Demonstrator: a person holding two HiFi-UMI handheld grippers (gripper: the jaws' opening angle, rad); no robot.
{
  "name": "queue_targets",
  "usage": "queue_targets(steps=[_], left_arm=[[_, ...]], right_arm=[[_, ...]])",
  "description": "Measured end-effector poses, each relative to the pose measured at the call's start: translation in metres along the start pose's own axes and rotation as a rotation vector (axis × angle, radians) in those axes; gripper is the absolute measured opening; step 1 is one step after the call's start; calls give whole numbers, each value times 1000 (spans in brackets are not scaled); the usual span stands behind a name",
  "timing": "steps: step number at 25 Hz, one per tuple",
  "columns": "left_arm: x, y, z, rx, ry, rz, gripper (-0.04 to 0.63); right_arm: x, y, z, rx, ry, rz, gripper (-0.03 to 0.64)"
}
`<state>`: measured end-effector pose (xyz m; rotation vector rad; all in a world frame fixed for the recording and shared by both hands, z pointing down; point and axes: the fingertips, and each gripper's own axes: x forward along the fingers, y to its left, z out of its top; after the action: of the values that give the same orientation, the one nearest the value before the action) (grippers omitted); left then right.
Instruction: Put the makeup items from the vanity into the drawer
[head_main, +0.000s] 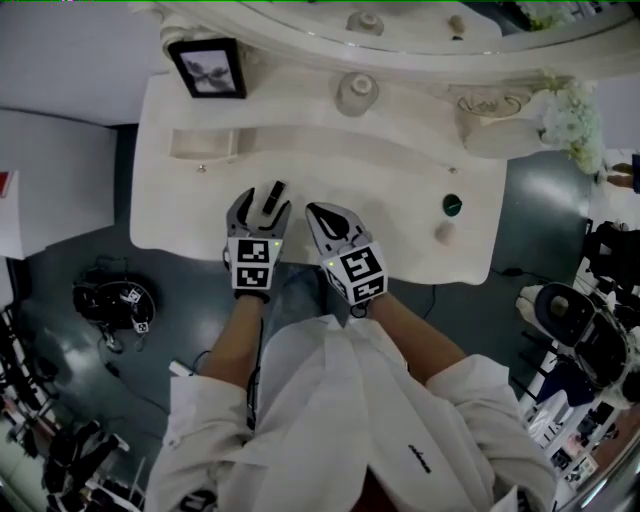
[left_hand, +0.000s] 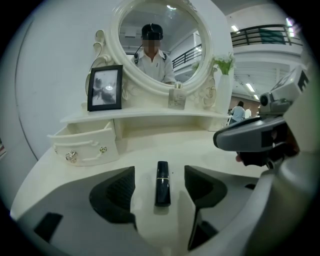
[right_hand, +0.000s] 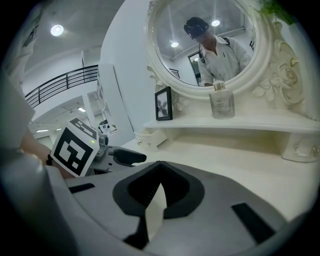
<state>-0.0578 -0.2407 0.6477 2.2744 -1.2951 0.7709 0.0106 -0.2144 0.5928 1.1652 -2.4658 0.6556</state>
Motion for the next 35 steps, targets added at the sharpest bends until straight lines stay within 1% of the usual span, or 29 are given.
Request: queue_targets(steps=[3, 8, 14, 19, 24, 28, 32, 35], left_arm=[[5, 2, -3, 6, 9, 7, 310], [11, 4, -8, 13, 26, 12, 296], [17, 4, -15, 34, 50, 20, 276], [17, 4, -17, 52, 56, 26, 253], [17, 4, -19, 71, 61, 31, 245], [17, 5, -21, 90, 72, 38, 206], [19, 4, -22, 107, 73, 30, 192], [19, 2, -22, 112, 75, 27, 167]], right_arm=[[5, -1, -5, 4, 14, 4, 18], [12, 0, -10, 14, 26, 8, 17], [17, -2, -16, 12, 22, 1, 18], [20, -1, -20, 18, 35, -1, 18], [22, 2, -23, 20, 40, 3, 17], [24, 2, -24, 15, 42, 4, 17], [24, 1, -23, 13, 41, 2, 17], [23, 2, -23, 16, 44, 0, 17]])
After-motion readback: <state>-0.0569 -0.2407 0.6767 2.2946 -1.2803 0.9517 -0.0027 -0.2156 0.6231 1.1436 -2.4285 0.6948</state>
